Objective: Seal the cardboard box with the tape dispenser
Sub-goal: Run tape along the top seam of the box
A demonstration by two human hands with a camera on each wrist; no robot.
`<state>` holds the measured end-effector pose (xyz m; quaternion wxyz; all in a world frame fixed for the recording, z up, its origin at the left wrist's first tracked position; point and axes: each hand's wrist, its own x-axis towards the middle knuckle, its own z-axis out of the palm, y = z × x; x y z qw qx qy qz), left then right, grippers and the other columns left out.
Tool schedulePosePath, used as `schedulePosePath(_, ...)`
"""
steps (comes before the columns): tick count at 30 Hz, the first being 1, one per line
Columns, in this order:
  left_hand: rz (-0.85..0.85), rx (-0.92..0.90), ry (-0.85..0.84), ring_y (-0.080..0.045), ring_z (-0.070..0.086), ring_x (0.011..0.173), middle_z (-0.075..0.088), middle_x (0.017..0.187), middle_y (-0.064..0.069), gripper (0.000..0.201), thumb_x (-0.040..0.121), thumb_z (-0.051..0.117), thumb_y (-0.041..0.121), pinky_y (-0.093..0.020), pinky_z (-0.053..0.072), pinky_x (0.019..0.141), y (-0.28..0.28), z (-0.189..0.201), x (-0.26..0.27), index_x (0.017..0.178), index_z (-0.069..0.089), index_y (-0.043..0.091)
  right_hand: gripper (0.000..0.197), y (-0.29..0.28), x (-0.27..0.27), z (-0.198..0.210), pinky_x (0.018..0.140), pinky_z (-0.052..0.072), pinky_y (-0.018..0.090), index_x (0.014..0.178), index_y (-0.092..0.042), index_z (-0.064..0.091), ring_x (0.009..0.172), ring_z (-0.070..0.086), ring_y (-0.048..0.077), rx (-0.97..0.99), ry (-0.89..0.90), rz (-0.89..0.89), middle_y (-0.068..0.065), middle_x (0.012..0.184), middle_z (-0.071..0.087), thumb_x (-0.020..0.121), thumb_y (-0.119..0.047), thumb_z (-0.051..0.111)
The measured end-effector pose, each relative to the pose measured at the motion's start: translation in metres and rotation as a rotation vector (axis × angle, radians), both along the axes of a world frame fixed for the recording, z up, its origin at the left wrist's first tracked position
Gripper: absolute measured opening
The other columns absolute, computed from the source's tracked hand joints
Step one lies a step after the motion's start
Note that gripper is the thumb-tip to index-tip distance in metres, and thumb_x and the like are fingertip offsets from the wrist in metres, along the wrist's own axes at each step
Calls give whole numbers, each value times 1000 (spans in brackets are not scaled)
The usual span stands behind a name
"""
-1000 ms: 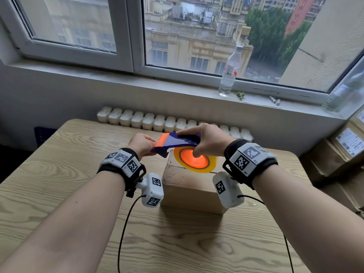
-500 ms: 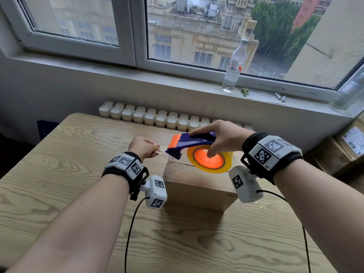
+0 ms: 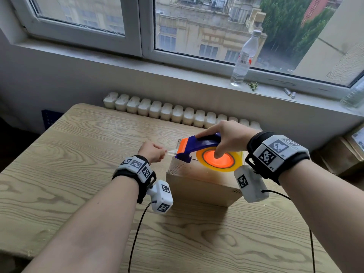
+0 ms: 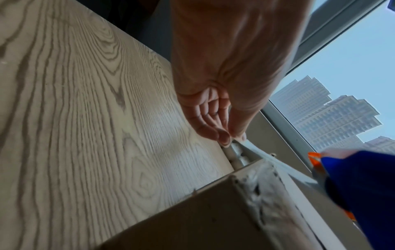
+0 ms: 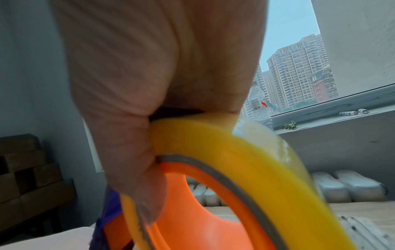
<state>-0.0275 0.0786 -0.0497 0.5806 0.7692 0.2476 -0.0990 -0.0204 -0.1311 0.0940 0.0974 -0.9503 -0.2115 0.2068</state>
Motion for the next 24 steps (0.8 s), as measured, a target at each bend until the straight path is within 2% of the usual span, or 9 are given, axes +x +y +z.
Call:
schedulePosePath(2, -7, 7, 15, -12, 52, 61, 56, 68, -6, 15, 91, 60, 8, -21, 48, 61, -2, -2, -1, 76, 58, 7, 71, 0, 0, -1, 74, 43, 24, 124, -45, 57, 88, 55, 12, -6, -1, 4, -11, 102, 61, 67, -8, 75)
schedulePosePath(4, -9, 4, 14, -12, 52, 61, 56, 68, -6, 13, 91, 59, 9, -21, 47, 61, -3, -4, -1, 79, 59, 6, 71, 0, 1, -2, 73, 43, 24, 124, -46, 57, 88, 55, 13, -10, 1, 2, -10, 102, 61, 67, -8, 75)
schedulePosePath(8, -13, 6, 14, -11, 52, 62, 56, 68, -6, 21, 92, 58, 10, -21, 47, 62, -4, -3, 0, 71, 56, 10, 72, 0, 2, -3, 79, 48, 28, 123, -48, 57, 92, 57, 15, -18, -5, -2, -8, 109, 63, 66, -9, 76)
schedulePosePath(11, -33, -6, 27, -13, 54, 65, 56, 68, -6, 16, 92, 58, 10, -22, 48, 63, -6, -5, -1, 78, 61, 4, 72, -1, 2, -4, 80, 49, 28, 124, -48, 57, 92, 58, 15, -24, 1, -3, -7, 108, 64, 66, -9, 76)
schedulePosePath(16, -43, 6, 37, -12, 51, 61, 53, 65, -5, 28, 94, 53, 9, -20, 46, 61, -13, -8, -3, 66, 54, 11, 72, -1, 2, -7, 77, 47, 27, 124, -47, 57, 91, 57, 16, -32, 11, 0, -6, 107, 63, 66, -9, 76)
schedulePosePath(19, -78, 26, 67, -12, 49, 59, 52, 64, -6, 32, 96, 51, 10, -20, 45, 59, -19, -8, -3, 63, 53, 10, 72, -1, 3, -9, 74, 45, 26, 124, -47, 57, 90, 56, 15, -43, 13, 6, -6, 107, 62, 66, -9, 76)
schedulePosePath(22, -102, 23, 114, -12, 49, 58, 50, 63, -6, 34, 96, 49, 9, -20, 45, 55, -26, -7, -3, 62, 50, 8, 72, -1, 3, -13, 77, 45, 28, 124, -47, 56, 94, 55, 17, -48, 7, 6, -4, 112, 61, 66, -11, 77)
schedulePosePath(24, -124, 13, 141, -15, 49, 56, 50, 61, -7, 33, 95, 47, 8, -23, 47, 57, -28, -6, -1, 62, 49, 6, 72, -1, 4, -14, 77, 45, 27, 124, -47, 57, 95, 54, 16, -45, 6, 7, -4, 112, 61, 66, -11, 77)
